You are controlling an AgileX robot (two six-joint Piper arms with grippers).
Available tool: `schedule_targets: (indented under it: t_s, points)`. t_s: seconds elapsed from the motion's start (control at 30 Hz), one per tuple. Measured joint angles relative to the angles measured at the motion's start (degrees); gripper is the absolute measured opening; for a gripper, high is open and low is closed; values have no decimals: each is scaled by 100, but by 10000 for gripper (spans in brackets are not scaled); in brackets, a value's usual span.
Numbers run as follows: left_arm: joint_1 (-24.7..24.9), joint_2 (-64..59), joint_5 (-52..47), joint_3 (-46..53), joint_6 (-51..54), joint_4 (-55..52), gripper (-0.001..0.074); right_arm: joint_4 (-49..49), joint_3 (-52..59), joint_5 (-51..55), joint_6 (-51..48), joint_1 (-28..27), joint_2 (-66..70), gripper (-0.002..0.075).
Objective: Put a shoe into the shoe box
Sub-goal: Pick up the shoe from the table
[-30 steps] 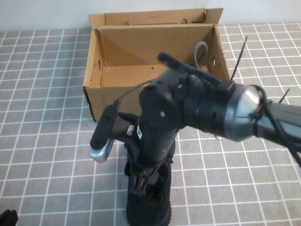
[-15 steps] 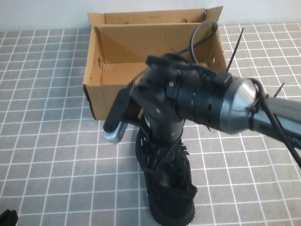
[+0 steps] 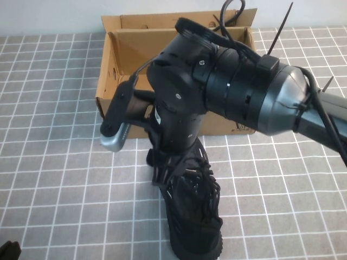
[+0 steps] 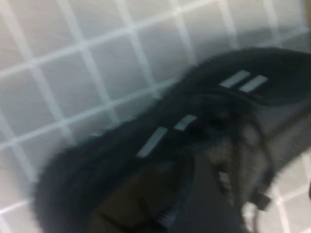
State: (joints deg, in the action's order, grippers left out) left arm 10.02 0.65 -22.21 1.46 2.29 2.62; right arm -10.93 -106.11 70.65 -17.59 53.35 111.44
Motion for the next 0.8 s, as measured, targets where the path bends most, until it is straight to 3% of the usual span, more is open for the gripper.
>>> schedule_targets:
  t_s: [0.33,0.6,0.8]
  points:
    - [0,0,0,0,0,0,0,483,758,5,-477,0,-932,398]
    - [0,0,0,0,0,0,0,380,1622,-278,-1133,0,-1070,538]
    - [0,0,0,0,0,0,0,165,1770,-1029,-1145,0,-1058,533]
